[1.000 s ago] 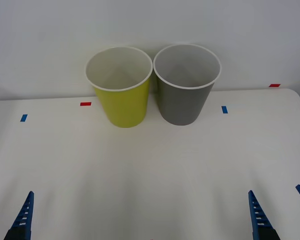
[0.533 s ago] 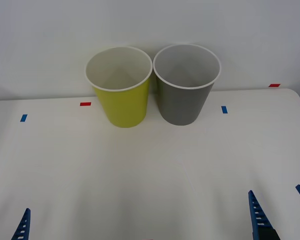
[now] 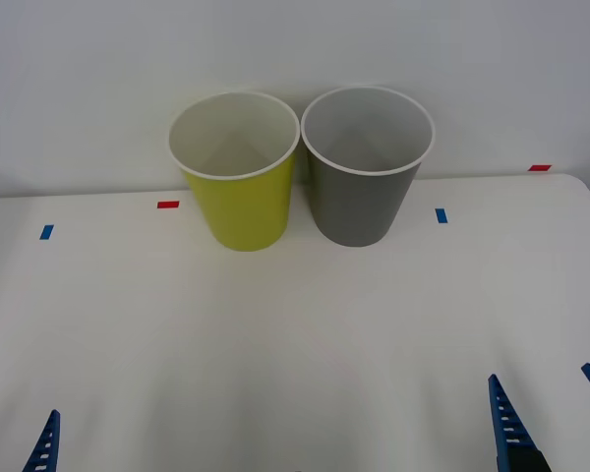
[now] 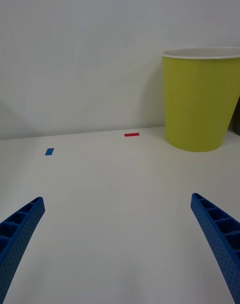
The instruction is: Put cans in the gray bin and PET bottles in the light green bin.
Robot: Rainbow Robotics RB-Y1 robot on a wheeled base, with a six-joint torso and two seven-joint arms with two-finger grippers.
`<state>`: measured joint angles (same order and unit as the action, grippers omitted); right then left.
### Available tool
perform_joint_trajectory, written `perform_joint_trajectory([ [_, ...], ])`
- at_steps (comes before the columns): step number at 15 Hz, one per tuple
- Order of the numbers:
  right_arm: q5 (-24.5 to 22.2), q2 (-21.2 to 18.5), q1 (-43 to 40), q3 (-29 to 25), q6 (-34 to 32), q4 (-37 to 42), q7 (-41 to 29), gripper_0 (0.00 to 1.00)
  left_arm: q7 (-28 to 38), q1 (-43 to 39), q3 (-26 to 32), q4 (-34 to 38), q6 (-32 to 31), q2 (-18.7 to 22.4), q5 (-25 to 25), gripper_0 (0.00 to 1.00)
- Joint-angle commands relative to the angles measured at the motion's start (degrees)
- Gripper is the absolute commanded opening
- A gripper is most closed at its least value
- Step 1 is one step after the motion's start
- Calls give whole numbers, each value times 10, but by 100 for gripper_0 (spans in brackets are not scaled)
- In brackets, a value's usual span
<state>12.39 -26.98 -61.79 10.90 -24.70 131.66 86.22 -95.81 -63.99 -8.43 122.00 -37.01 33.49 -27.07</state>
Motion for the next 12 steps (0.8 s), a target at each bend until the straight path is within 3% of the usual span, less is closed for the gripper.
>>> perform_joint_trajectory([
  [1, 0, 0, 0, 0, 0, 0, 0, 100, 0, 0, 0, 0, 0, 0, 0, 100],
  [12, 0, 0, 0, 0, 0, 0, 0, 100, 0, 0, 0, 0, 0, 0, 0, 100],
])
